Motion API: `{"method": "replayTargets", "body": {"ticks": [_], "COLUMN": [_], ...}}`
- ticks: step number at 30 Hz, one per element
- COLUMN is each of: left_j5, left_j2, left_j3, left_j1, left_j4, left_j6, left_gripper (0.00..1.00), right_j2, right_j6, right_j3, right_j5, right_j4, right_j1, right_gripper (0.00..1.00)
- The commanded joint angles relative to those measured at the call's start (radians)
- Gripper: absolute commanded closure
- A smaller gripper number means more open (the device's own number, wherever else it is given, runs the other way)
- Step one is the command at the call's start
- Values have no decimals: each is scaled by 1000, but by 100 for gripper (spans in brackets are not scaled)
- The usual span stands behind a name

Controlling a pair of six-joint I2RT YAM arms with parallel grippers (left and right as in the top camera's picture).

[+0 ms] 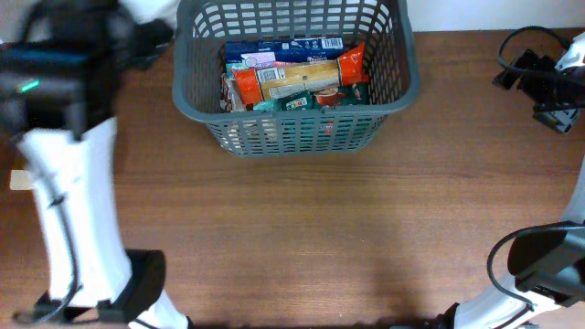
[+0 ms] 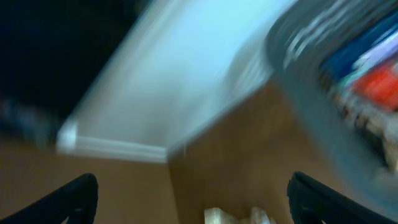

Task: Pack container
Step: 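Move the left gripper back to the clear wrapped pastry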

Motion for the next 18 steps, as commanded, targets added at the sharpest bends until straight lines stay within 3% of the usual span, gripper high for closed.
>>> {"method": "replayTargets", "body": {"ticks": [1, 7, 10, 14, 18], "left_j5": [39, 100, 101, 117, 128], "left_j2": [45, 142, 200, 272, 300], "left_j3": [-15, -120, -228, -374, -487], "left_j1": [110, 280, 357, 429, 468], "left_j4": [-103, -231, -227, -183, -98], "left_j6": [-238, -378, -481, -531, -630], "left_gripper": [11, 11, 11, 11, 24], "right_j2": [-10, -10, -10, -10, -10], "right_j6": [5, 5, 5, 5, 5], "right_j3": [-5, -5, -5, -5, -5], "right_j5": [-5, -5, -5, -5, -5], "right_j4": [1, 1, 1, 1, 1], "right_j1": [-1, -1, -1, -1, -1], "right_gripper": [1, 1, 1, 1, 1]}}
